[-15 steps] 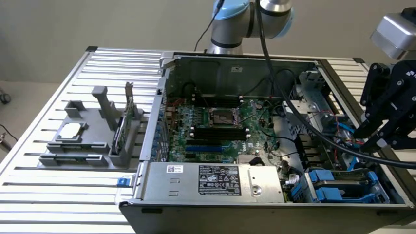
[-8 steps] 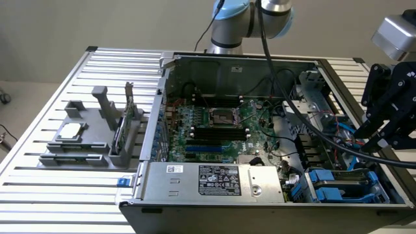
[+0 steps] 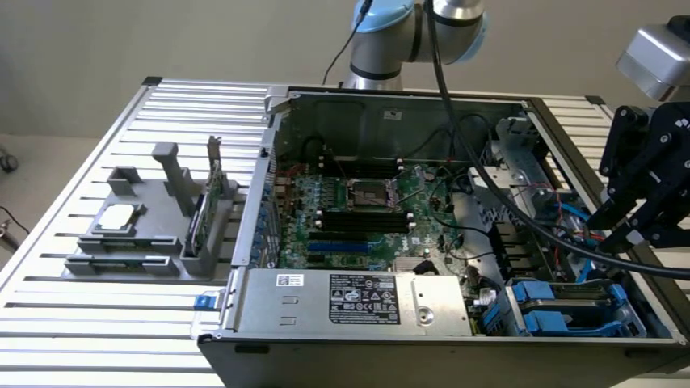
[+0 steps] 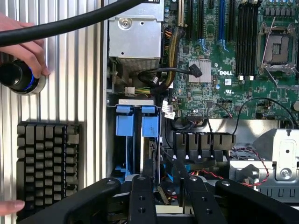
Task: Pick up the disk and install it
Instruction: 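Insert the first disk wire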
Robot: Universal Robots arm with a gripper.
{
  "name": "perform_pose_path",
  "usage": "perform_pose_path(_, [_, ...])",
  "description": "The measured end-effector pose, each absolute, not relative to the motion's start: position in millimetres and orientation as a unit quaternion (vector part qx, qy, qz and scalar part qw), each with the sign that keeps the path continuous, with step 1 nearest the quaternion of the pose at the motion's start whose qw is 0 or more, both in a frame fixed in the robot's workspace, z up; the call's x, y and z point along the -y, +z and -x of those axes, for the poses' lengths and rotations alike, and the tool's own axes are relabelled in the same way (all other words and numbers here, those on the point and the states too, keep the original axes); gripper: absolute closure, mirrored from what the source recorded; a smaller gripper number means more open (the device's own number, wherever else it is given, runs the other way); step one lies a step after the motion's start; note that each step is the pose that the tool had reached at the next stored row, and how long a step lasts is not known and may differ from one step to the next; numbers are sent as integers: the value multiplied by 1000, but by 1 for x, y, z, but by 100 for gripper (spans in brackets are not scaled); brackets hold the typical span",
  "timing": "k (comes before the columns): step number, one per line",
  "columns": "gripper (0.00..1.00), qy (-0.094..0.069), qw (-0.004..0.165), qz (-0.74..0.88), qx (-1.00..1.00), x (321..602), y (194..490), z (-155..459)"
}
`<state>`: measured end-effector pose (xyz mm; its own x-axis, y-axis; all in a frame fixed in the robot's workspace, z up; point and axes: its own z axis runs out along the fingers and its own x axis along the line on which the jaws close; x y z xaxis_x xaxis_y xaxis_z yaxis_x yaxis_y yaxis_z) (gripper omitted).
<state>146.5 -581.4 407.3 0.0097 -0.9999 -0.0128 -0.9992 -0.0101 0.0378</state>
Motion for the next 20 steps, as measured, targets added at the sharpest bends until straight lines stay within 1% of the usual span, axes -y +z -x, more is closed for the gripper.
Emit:
perform_pose_path(9, [69, -18, 9, -710, 704, 581, 407, -147])
perform_pose_path(20, [69, -19, 7, -644, 765, 581, 407, -147])
